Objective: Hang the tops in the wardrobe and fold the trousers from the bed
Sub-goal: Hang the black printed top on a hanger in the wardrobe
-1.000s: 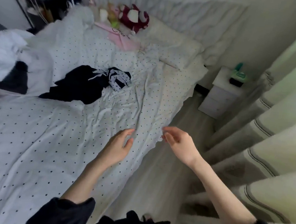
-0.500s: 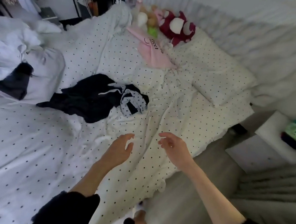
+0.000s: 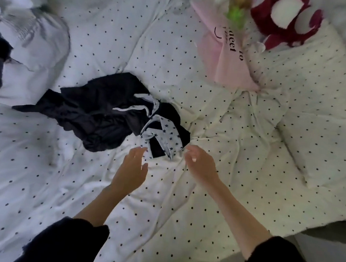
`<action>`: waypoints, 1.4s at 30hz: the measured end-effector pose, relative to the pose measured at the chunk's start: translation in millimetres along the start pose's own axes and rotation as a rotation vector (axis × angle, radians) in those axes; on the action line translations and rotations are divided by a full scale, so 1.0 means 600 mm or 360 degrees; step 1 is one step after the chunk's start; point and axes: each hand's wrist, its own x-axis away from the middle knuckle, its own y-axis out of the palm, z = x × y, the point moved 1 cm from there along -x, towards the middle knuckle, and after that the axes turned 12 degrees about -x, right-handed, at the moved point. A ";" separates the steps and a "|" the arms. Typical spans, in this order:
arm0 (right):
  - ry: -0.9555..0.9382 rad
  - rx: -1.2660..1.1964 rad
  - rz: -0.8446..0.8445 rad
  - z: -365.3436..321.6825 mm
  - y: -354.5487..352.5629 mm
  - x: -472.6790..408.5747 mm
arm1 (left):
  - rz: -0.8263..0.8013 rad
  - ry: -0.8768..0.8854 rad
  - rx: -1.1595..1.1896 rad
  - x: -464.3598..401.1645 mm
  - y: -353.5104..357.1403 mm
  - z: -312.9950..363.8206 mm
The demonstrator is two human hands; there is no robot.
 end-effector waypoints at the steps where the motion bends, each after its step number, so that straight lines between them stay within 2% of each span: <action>1: -0.0026 0.0054 -0.0046 0.014 0.008 -0.039 | 0.0021 -0.0047 -0.0002 -0.029 0.016 -0.003; 4: -0.0134 0.0216 -0.0080 0.047 0.034 -0.141 | 0.0142 -0.0260 0.0079 -0.114 0.052 -0.015; 8: -0.0352 0.0573 -0.0031 0.066 0.057 -0.222 | 0.0256 -0.0596 0.0368 -0.181 0.070 -0.018; 11: -0.0501 0.0233 -0.0033 0.073 0.060 -0.247 | 0.0437 -0.0462 0.0268 -0.169 0.080 -0.013; 13: -0.0494 0.0065 -0.0087 0.088 0.053 -0.235 | 0.0403 -0.0243 0.0158 -0.132 0.092 -0.012; 16: -0.0423 0.0062 -0.0257 0.123 0.026 -0.177 | -0.0026 -0.0030 0.0006 -0.069 0.106 -0.006; 20: -0.0234 0.0334 -0.0789 0.173 -0.012 -0.099 | -0.0686 0.0058 -0.0274 -0.023 0.119 0.003; 22: -0.0100 0.0427 -0.0996 0.181 -0.023 -0.087 | -0.1035 0.0087 -0.0217 -0.019 0.113 0.012; 24: -0.0034 0.0471 -0.1037 0.171 -0.023 -0.098 | -0.1143 0.0057 -0.0087 -0.029 0.105 0.016; 25: -0.0071 0.0503 -0.0965 0.162 -0.019 -0.111 | -0.1035 0.0003 -0.0056 -0.040 0.100 0.016; 28: -0.0364 0.0547 -0.0536 0.124 0.000 -0.171 | -0.0215 -0.0284 -0.0050 -0.092 0.080 0.004; 30: -0.0520 0.0474 -0.0254 0.094 0.021 -0.221 | 0.0144 -0.0327 -0.0166 -0.132 0.070 -0.008; 33: -0.0680 0.0672 -0.0097 0.055 0.066 -0.293 | 0.0203 -0.0212 -0.0482 -0.187 0.062 -0.028; 35: -0.0696 0.0941 -0.0149 0.040 0.091 -0.329 | 0.0132 -0.0102 -0.0601 -0.207 0.070 -0.040; 37: -0.0653 0.1039 -0.0247 0.039 0.095 -0.348 | 0.0027 -0.0066 -0.0515 -0.207 0.079 -0.041; 40: -0.0583 0.0791 -0.0314 0.059 0.084 -0.320 | 0.0168 -0.0173 -0.0261 -0.173 0.089 -0.038; 42: -0.0599 0.0654 -0.0307 0.090 0.070 -0.271 | 0.0343 -0.0195 -0.0314 -0.135 0.098 -0.033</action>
